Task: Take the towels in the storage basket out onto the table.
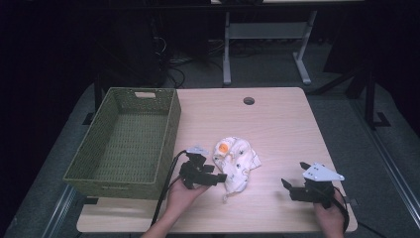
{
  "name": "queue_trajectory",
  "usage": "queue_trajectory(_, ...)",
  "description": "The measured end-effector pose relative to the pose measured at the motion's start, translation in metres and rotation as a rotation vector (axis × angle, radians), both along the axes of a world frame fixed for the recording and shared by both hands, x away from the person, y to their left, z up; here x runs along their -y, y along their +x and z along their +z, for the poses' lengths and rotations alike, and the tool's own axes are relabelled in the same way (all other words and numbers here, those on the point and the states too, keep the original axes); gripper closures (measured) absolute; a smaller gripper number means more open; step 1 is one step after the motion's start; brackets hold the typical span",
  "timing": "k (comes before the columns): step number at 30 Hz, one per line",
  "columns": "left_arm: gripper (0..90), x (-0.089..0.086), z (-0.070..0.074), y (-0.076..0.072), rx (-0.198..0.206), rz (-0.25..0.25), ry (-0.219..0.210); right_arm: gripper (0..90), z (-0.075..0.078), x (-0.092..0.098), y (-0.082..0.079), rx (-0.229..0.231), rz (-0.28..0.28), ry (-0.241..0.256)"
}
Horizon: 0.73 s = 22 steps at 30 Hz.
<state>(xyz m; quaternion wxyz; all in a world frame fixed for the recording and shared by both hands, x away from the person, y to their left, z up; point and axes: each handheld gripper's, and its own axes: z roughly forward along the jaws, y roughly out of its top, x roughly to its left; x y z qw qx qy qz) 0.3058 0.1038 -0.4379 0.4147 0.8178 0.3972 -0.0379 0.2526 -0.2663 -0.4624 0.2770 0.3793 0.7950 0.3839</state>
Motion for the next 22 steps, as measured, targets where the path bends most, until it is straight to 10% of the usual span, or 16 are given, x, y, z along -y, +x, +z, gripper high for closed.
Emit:
queue_trajectory(13,31.9,-0.012,-0.009,-0.021,0.025,-0.024,0.023,13.7,0.0,-0.001,-0.001,0.003,0.0,-0.006)
queue_trajectory(16,31.6,-0.015,-0.012,-0.021,-0.058,-0.039,-0.05,13.7,0.001,-0.001,-0.001,-0.001,-0.001,0.002)
queue_trajectory(22,29.9,-0.013,-0.013,-0.022,-0.016,-0.025,-0.02,13.7,0.001,0.001,-0.002,0.005,-0.007,0.013)
